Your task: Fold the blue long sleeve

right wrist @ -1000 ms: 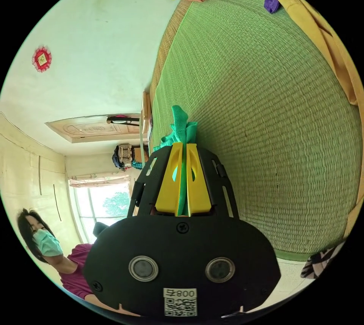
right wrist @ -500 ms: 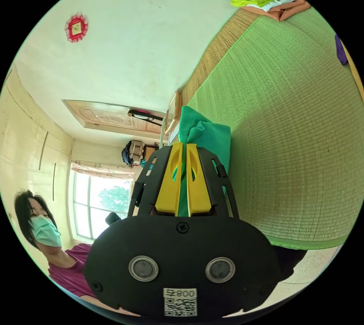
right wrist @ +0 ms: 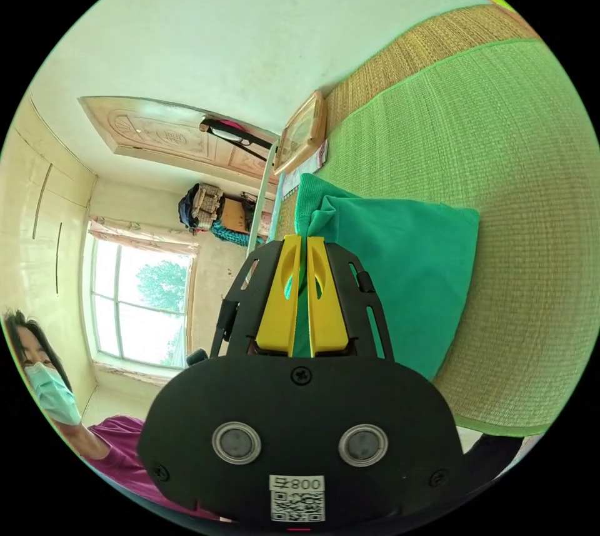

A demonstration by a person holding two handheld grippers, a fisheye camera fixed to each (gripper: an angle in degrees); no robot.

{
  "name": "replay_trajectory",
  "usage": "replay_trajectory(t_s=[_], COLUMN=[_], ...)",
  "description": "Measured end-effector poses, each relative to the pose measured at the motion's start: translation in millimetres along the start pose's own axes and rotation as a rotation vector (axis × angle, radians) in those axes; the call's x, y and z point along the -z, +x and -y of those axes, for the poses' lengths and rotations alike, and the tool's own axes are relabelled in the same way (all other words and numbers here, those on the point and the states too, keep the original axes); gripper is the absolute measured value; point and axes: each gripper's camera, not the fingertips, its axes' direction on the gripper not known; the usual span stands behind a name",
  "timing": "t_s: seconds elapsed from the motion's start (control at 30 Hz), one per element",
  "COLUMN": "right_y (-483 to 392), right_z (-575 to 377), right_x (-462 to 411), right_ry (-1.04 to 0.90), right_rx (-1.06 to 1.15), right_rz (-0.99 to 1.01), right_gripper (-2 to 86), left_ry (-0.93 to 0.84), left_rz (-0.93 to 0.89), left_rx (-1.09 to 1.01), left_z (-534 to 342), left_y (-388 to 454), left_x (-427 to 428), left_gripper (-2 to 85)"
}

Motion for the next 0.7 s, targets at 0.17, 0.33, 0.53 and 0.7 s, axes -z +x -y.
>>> replay_trajectory(t_s=[0.17, 0.33, 0.53, 0.7], right_y=[-15, -20, -32, -43], right_z=[9, 15, 19, 14], right_x=[-76, -127, -166, -161], right_ry=[-0.058, -0.087, -0.103, -0.044], right_rx=[-0.017, -0.047, -0.038, -0.035], right_rz=[-0.092, -0.127, -0.178, -0.125], right_gripper=[1.2, 1.1, 1.1, 1.1], left_ry=[0.024, 0.057, 0.082, 0.112], left_rz=[-0.024, -0.083, -0.161, -0.264], left_rx=[0.120, 0.237, 0.304, 0.312], left_z=[1, 0, 0, 5], left_y=[-57, -110, -150, -166], left_x=[44, 86, 126, 158], left_gripper=[0.9, 0.9, 0.9, 0.9])
